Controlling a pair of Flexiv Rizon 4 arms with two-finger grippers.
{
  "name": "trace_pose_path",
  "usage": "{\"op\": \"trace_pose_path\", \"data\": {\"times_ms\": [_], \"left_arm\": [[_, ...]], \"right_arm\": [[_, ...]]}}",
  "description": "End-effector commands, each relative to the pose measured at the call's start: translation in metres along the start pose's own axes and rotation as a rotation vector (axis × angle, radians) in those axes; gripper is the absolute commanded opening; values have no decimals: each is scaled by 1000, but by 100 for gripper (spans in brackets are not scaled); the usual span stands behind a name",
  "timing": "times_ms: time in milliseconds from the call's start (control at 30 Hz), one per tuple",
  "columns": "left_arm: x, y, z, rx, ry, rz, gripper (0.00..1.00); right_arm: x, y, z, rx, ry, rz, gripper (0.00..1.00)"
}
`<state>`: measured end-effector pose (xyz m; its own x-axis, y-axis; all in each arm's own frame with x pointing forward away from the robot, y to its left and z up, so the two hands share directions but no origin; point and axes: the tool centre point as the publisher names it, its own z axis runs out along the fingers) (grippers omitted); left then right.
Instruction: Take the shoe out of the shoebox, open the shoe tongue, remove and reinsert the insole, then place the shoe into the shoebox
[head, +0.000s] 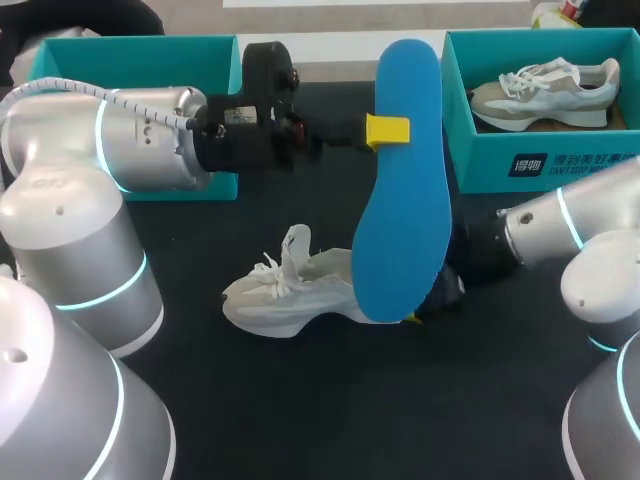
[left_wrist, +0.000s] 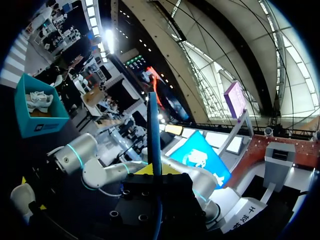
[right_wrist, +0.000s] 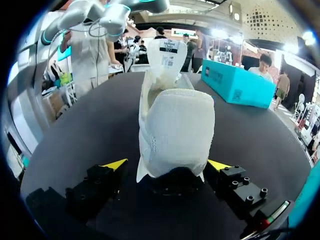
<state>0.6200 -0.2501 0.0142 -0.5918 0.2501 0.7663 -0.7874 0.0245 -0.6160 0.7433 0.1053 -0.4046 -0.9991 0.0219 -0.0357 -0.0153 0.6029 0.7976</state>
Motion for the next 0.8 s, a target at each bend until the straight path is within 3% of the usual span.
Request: {"op": "trace_pose_path", "data": {"times_ms": [33, 233, 667, 800], "left_arm": [[-1, 1, 2, 2, 1, 0, 0], [-1, 1, 2, 2, 1, 0, 0], [-1, 1, 2, 2, 1, 0, 0], [-1, 1, 2, 2, 1, 0, 0]], "right_arm": [[-4, 14, -18, 129, 35, 12, 100], [-5, 25, -29, 286, 50, 91, 100], [-5, 25, -29, 286, 50, 91, 100], [-3, 36, -35, 382, 41, 94, 100]]}}
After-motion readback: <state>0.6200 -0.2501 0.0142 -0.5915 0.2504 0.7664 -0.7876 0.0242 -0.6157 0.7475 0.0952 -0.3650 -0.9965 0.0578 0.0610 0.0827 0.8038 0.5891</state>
